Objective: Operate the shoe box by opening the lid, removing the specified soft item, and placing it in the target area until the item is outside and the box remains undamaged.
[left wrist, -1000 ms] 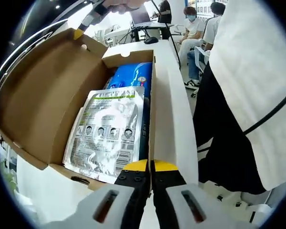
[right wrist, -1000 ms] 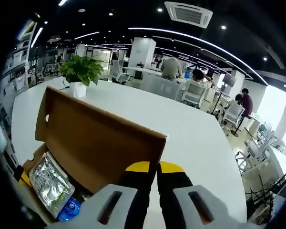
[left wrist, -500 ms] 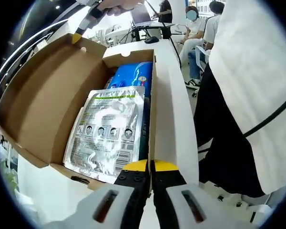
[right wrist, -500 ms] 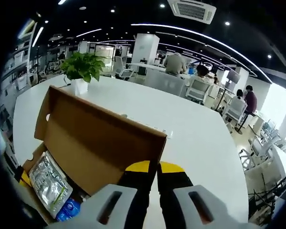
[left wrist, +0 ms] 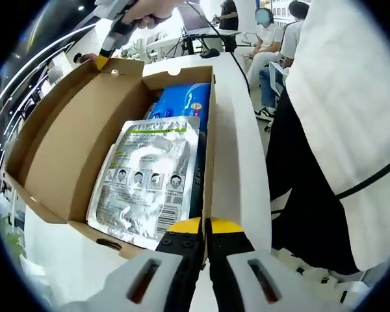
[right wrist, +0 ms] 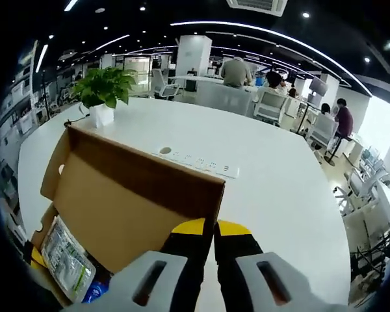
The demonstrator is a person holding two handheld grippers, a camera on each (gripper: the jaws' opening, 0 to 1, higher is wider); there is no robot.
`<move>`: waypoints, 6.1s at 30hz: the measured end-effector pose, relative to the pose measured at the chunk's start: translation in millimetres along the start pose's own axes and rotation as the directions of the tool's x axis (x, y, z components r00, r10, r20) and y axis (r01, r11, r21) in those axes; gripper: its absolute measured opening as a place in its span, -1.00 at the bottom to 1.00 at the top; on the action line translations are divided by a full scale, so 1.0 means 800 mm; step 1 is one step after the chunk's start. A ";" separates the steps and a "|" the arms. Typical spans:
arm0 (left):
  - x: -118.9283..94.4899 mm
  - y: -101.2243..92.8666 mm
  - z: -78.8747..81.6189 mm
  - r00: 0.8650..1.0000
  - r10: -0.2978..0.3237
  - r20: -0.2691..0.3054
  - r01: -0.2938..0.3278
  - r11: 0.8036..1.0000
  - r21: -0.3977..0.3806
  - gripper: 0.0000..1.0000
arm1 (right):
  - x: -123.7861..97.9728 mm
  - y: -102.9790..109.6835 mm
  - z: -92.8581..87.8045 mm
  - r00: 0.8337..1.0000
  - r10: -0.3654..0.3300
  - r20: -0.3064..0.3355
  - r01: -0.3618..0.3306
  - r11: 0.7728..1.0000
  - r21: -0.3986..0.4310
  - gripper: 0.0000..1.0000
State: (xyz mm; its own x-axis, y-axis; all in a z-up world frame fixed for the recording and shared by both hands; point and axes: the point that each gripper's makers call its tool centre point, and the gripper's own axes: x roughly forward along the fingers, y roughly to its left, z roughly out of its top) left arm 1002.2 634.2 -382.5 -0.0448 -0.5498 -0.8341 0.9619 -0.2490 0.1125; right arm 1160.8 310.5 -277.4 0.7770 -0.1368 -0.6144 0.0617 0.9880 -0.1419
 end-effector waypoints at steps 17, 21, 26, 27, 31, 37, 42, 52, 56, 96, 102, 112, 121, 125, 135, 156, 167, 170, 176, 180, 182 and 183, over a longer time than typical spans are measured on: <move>0.001 0.001 -0.001 1.000 0.015 -0.009 -0.015 1.000 -0.013 -0.96 | 0.039 0.004 -0.034 0.978 0.028 -0.205 0.020 0.973 0.231 -1.00; 0.000 0.000 0.000 1.000 0.017 -0.011 -0.017 1.000 -0.018 -0.96 | 0.035 0.005 -0.037 0.975 0.028 -0.219 0.019 0.978 0.207 -1.00; 0.000 0.000 0.000 1.000 0.015 -0.015 -0.015 1.000 -0.024 -0.96 | 0.037 0.006 -0.040 0.977 0.010 -0.214 0.040 0.973 0.227 -1.00; 0.000 0.000 0.000 1.000 0.014 -0.016 -0.014 1.000 -0.021 -0.96 | 0.040 0.005 -0.040 0.976 0.010 -0.216 0.041 0.972 0.231 -1.00; 0.000 -0.001 0.001 1.000 0.013 -0.013 -0.013 1.000 -0.019 -0.96 | 0.041 0.006 -0.041 0.973 0.015 -0.229 0.027 0.983 0.183 -1.00; 0.000 -0.001 0.002 1.000 0.016 -0.010 -0.017 1.000 -0.013 -0.96 | 0.057 0.008 -0.047 0.967 0.008 -0.256 0.022 0.993 0.116 -0.97; 0.001 -0.001 0.001 1.000 0.010 -0.010 -0.010 1.000 -0.016 -0.96 | 0.058 0.007 -0.051 0.968 0.026 -0.248 0.003 0.994 0.113 -0.96; 0.001 -0.002 0.000 1.000 0.005 -0.013 -0.005 1.000 -0.006 -0.96 | 0.055 0.011 -0.053 0.961 0.054 -0.272 -0.027 0.994 0.103 -0.94; 0.001 -0.002 0.000 1.000 0.003 -0.011 -0.003 1.000 -0.008 -0.96 | 0.054 0.010 -0.038 0.977 0.074 -0.201 -0.053 0.992 0.112 -0.87; 0.001 0.000 0.002 1.000 0.014 0.007 -0.014 1.000 -0.022 -0.94 | -0.161 0.034 -0.001 0.908 0.251 0.337 -0.306 0.944 0.123 0.20; 0.001 0.000 0.001 1.000 0.016 0.005 -0.016 0.999 -0.028 -0.93 | -0.160 0.047 -0.025 0.922 0.263 0.284 -0.300 0.949 0.095 0.16; 0.002 0.001 0.000 1.000 0.024 -0.004 -0.024 0.999 -0.037 -0.93 | -0.160 0.057 -0.055 0.927 0.302 0.224 -0.342 0.925 0.167 -0.14; 0.002 0.000 -0.001 1.000 0.025 -0.009 -0.026 0.999 -0.041 -0.92 | -0.171 0.080 -0.052 0.894 0.367 0.256 -0.416 0.893 0.171 -0.14; 0.002 0.000 -0.001 1.000 0.024 -0.011 -0.024 0.999 -0.047 -0.92 | -0.169 0.082 -0.052 0.891 0.368 0.267 -0.423 0.886 0.190 -0.04; 0.003 0.001 -0.002 1.000 0.030 -0.009 -0.031 0.998 -0.046 -0.92 | -0.159 0.074 -0.073 0.923 0.346 0.170 -0.361 0.930 0.070 -0.30; 0.003 0.000 -0.001 1.000 0.016 -0.008 -0.016 0.999 -0.039 -0.93 | -0.154 0.119 -0.107 0.894 0.420 0.154 -0.446 0.859 0.250 -0.64; 0.003 0.001 0.000 1.000 0.021 -0.006 -0.021 0.999 -0.037 -0.93 | -0.151 0.174 -0.121 0.806 0.587 0.083 -0.567 0.723 0.394 -0.54; 0.003 0.001 0.000 1.000 0.022 -0.004 -0.022 0.999 -0.037 -0.93 | -0.149 0.184 -0.131 0.811 0.582 0.057 -0.537 0.703 0.466 -0.58; 0.003 0.001 -0.001 1.000 0.023 -0.005 -0.023 0.999 -0.036 -0.93 | -0.125 0.197 -0.158 0.822 0.570 -0.025 -0.493 0.732 0.469 -0.65; 0.004 0.001 0.000 1.000 0.023 -0.005 -0.023 0.999 -0.037 -0.93 | -0.118 0.201 -0.149 0.812 0.583 0.024 -0.510 0.689 0.515 -0.64; 0.003 0.000 0.000 1.000 0.026 -0.005 -0.026 0.999 -0.037 -0.93 | -0.119 0.204 -0.148 0.807 0.590 0.030 -0.502 0.657 0.562 -0.62; 0.003 0.000 0.000 1.000 0.028 -0.004 -0.028 0.999 -0.037 -0.93 | -0.121 0.208 -0.147 0.804 0.594 0.035 -0.507 0.654 0.562 -0.61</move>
State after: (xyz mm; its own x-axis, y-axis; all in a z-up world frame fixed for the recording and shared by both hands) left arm 1002.3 632.4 -384.4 -0.0169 -0.5533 -0.8328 0.9722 -0.2037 0.1156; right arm 1021.8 479.4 -332.7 0.6831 0.4793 -0.5511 -0.0020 0.7558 0.6548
